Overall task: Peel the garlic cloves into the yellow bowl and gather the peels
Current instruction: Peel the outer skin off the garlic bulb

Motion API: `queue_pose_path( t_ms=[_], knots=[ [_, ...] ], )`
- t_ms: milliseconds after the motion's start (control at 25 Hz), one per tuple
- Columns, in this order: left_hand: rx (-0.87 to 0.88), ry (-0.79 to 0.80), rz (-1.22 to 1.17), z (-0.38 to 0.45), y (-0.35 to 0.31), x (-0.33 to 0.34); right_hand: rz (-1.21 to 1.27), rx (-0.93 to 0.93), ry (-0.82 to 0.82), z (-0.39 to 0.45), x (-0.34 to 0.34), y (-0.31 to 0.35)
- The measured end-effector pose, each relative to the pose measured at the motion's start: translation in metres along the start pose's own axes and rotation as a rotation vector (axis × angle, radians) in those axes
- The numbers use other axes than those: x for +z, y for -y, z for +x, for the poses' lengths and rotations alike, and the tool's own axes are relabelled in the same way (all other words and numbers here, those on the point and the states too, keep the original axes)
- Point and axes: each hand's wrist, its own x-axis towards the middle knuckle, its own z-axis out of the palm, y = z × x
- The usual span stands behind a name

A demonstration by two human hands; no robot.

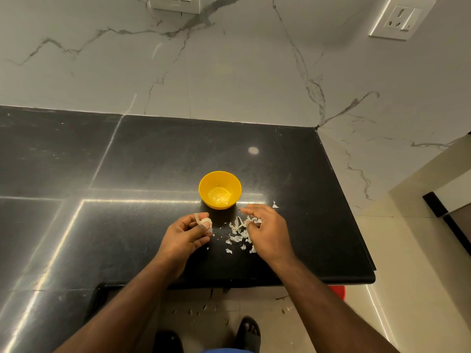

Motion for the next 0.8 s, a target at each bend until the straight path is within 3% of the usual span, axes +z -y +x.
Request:
queue_pose_path(
  t_ms=[240, 520, 680, 800],
  knots=[
    [0.089, -0.138, 0.014, 0.008, 0.005, -0.014, 0.007, -0.049, 0.001, -0.01, 0.012, 0.001],
    [0.144, -0.194, -0.101, 0.014, 0.009, -0.023, 0.107, -0.054, 0.003, -0.018, 0.045, 0.003],
    [0.176, -0.311, -0.214, 0.017, 0.009, -0.025, 0.33, 0.017, 0.177, -0.032, 0.091, 0.035],
    [0.21, -0.384, -0.175, 0.018, 0.009, -0.023, 0.331, 0.015, 0.216, -0.042, 0.119, 0.043]
  ],
)
